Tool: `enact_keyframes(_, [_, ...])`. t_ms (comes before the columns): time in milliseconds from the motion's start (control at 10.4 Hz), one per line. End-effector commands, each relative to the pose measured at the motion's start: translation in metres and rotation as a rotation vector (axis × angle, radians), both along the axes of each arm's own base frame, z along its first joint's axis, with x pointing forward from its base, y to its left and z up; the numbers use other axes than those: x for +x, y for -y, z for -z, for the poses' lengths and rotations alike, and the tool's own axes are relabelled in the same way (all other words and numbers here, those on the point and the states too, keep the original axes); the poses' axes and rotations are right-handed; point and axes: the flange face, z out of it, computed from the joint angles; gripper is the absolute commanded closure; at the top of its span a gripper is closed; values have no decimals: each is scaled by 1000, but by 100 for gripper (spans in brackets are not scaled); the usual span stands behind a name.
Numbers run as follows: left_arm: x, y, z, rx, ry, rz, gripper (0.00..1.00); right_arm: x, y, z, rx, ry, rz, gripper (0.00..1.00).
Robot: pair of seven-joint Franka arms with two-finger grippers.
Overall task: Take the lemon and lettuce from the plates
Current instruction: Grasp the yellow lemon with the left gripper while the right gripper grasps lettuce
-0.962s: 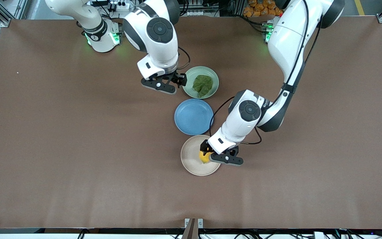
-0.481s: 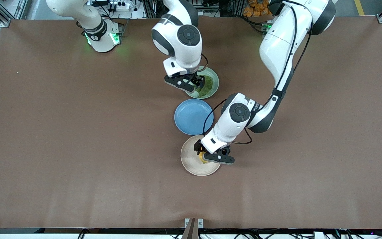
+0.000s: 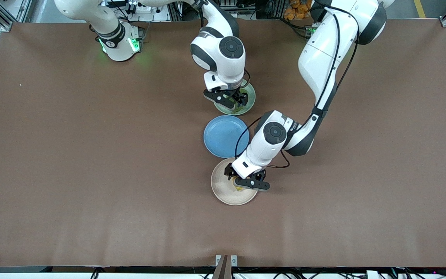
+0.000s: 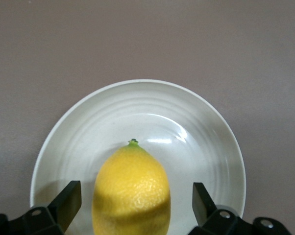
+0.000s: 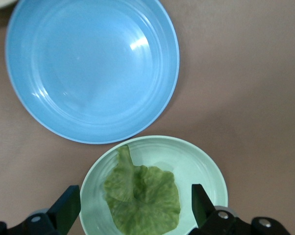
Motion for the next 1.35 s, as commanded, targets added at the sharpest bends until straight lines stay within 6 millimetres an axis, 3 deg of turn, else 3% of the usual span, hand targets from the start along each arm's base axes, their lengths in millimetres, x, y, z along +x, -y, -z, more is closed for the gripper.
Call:
enact_keyframes(0, [1, 8, 9, -16, 25, -20, 0, -20, -1, 30, 41, 27, 64, 0])
enact_keyframes(673, [0, 5, 30, -20, 38, -25, 0, -39, -8, 73, 19, 14, 140, 0])
enact_keyframes(962, [-1, 6, 29, -19, 39, -22, 0, -49, -13, 77, 15, 11, 130, 0])
enact_keyframes(1250, [1, 4, 25, -20, 44, -23, 29, -54, -18, 87, 27, 19, 143, 0])
